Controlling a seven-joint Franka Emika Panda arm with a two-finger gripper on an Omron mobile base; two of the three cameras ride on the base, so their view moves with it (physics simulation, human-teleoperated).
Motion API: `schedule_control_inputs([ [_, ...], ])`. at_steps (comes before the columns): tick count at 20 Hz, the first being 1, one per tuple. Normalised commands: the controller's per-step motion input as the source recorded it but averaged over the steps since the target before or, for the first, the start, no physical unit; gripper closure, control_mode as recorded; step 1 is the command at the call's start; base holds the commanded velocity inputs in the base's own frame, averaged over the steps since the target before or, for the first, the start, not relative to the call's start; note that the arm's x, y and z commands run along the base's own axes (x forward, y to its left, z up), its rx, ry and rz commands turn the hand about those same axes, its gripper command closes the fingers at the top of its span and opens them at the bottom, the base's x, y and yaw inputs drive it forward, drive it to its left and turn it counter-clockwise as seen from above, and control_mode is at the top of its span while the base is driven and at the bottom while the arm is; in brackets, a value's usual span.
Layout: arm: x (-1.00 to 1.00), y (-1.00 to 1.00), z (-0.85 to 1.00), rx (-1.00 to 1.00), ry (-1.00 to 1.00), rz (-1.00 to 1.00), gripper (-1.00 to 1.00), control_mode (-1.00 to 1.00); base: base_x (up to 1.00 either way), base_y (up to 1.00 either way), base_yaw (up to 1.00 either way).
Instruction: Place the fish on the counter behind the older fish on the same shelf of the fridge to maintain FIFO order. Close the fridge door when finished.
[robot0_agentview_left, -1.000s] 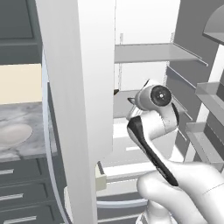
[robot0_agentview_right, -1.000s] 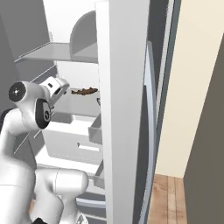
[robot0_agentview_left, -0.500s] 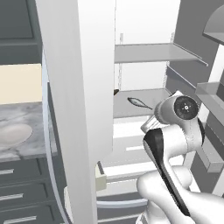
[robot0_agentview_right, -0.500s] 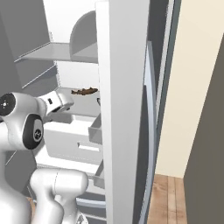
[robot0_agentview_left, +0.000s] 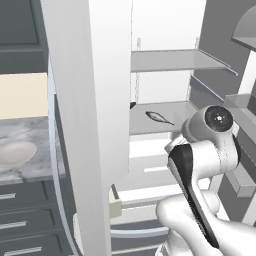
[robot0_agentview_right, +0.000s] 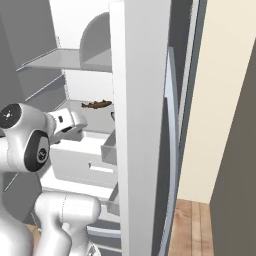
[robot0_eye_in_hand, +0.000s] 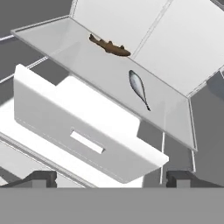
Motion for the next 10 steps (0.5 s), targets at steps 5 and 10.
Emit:
schedule_control_inputs([
  [5,-0.12,0.06,-0.10,0.00,0.02,0.00,-1.00,1.00,-0.54,0.13,0.00],
  [10,0.00,0.00,0.00,0.00,0.00,0.00,-1.00,1.00,-0.73,0.35,0.00],
])
